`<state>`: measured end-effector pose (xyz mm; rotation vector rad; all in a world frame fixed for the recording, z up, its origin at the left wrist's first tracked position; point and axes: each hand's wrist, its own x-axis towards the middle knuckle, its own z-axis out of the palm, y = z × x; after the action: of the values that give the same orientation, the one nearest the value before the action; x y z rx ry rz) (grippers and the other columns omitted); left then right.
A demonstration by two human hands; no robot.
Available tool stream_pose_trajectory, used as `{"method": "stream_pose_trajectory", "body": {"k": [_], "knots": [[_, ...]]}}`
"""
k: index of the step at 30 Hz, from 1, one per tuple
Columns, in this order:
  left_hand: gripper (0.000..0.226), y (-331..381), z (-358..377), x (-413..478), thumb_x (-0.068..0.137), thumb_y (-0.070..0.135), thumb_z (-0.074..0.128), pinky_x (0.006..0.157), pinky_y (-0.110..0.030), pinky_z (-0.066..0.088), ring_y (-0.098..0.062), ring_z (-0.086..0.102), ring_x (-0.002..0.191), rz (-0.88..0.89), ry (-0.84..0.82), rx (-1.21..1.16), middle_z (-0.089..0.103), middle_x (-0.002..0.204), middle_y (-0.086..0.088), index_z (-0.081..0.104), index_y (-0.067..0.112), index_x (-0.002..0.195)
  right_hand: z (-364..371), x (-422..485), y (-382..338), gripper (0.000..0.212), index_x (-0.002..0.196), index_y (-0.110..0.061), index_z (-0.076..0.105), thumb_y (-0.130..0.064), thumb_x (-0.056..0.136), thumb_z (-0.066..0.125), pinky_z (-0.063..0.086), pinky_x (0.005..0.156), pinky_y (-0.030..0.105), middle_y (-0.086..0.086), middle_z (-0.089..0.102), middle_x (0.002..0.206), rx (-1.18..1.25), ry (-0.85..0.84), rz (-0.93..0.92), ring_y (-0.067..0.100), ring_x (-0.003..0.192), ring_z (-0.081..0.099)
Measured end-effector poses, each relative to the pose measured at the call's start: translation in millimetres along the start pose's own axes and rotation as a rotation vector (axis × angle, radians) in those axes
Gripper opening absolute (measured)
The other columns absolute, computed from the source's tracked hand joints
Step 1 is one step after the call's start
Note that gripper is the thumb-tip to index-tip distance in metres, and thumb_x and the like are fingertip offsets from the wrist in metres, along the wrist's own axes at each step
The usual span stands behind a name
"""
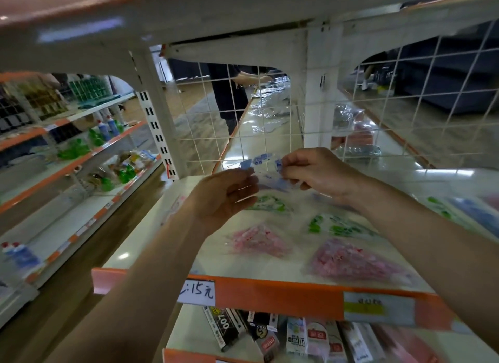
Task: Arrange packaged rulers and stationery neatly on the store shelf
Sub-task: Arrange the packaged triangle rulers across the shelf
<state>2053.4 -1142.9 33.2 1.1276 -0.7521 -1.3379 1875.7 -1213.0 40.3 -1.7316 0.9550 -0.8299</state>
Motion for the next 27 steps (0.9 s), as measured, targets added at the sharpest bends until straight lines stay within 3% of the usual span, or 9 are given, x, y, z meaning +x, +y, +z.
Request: {"method": "stream_pose_trajectory", "body": {"k": [8, 11, 13, 15, 18, 21, 23, 25, 27], "knots": [[0.009, 6, -9, -11, 0.091, 0.009, 0.058, 0.075, -0.032, 0.057, -0.017, 0.064, 0.072, 0.033, 0.077, 0.088, 0.068, 0.076, -0.004, 0.067, 0.009, 0.089, -4, -9, -7, 0.009, 0.096, -0.014, 0.063, -0.009, 0.091, 0.06, 0.043, 0.047, 0.012, 0.004, 0.062, 0.076, -0.082, 0.005, 0.036, 0.008, 0.062, 0.053], [0.009, 0, -21, -17, 0.087, 0.014, 0.065, 0.083, -0.033, 0.053, -0.018, 0.064, 0.086, 0.159, 0.137, 0.666, 0.069, 0.09, -0.002, 0.068, 0.018, 0.094, -5, -15, -5, 0.011, 0.087, -0.02, 0.063, -0.009, 0.09, 0.06, 0.045, 0.052, 0.016, 0.003, 0.063, 0.077, -0.186, -0.014, 0.051, 0.007, 0.063, 0.054], [0.028, -9, -26, -22, 0.082, 0.023, 0.071, 0.086, -0.026, 0.049, -0.013, 0.06, 0.099, 0.182, 0.071, 1.087, 0.065, 0.107, 0.003, 0.066, 0.024, 0.11, -6, -18, 1, 0.011, 0.09, -0.02, 0.063, -0.01, 0.089, 0.06, 0.045, 0.057, 0.019, 0.0, 0.063, 0.077, -0.211, -0.001, 0.081, 0.006, 0.064, 0.054], [0.053, -20, -27, -25, 0.08, 0.032, 0.073, 0.089, -0.023, 0.041, -0.01, 0.051, 0.112, 0.106, -0.077, 1.318, 0.055, 0.126, 0.005, 0.054, 0.028, 0.129, -6, -19, 7, 0.01, 0.097, -0.014, 0.063, -0.009, 0.089, 0.06, 0.044, 0.058, 0.02, 0.001, 0.063, 0.077, -0.182, 0.025, 0.12, 0.007, 0.064, 0.054], [0.065, -30, -19, -25, 0.081, 0.037, 0.07, 0.1, -0.03, 0.039, -0.016, 0.044, 0.125, 0.046, -0.192, 1.5, 0.041, 0.141, 0.004, 0.041, 0.034, 0.138, -8, -20, 10, 0.009, 0.096, -0.012, 0.063, -0.007, 0.089, 0.061, 0.043, 0.058, 0.02, 0.003, 0.064, 0.078, -0.16, 0.047, 0.154, 0.008, 0.063, 0.053], [0.056, -29, -11, -21, 0.083, 0.05, 0.062, 0.102, -0.032, 0.039, -0.019, 0.047, 0.123, 0.091, -0.224, 1.636, 0.047, 0.136, 0.001, 0.049, 0.031, 0.134, -10, -20, 9, 0.008, 0.092, -0.014, 0.063, -0.007, 0.089, 0.06, 0.044, 0.057, 0.02, 0.003, 0.064, 0.078, -0.159, 0.053, 0.15, 0.007, 0.063, 0.054], [0.046, -28, -10, -16, 0.086, 0.058, 0.053, 0.094, -0.031, 0.043, -0.02, 0.054, 0.11, 0.146, -0.232, 1.714, 0.059, 0.12, 0.0, 0.063, 0.027, 0.117, -13, -21, 9, 0.01, 0.091, -0.016, 0.062, -0.007, 0.089, 0.059, 0.045, 0.057, 0.02, 0.003, 0.065, 0.079, -0.163, 0.051, 0.149, 0.007, 0.063, 0.054], [0.046, -27, -10, -8, 0.087, 0.059, 0.051, 0.09, -0.034, 0.046, -0.021, 0.058, 0.101, 0.172, -0.23, 1.731, 0.063, 0.109, -0.002, 0.068, 0.021, 0.106, -16, -21, 10, 0.011, 0.089, -0.017, 0.062, -0.006, 0.09, 0.059, 0.046, 0.055, 0.018, 0.002, 0.065, 0.078, -0.167, 0.053, 0.154, 0.007, 0.063, 0.055], [0.04, -26, -8, -1, 0.089, 0.052, 0.054, 0.092, -0.032, 0.044, -0.019, 0.056, 0.103, 0.166, -0.232, 1.741, 0.061, 0.114, -0.002, 0.067, 0.021, 0.112, -19, -22, 12, 0.011, 0.089, -0.016, 0.062, -0.006, 0.09, 0.059, 0.046, 0.05, 0.014, 0.002, 0.065, 0.077, -0.166, 0.053, 0.164, 0.007, 0.063, 0.055]]}}
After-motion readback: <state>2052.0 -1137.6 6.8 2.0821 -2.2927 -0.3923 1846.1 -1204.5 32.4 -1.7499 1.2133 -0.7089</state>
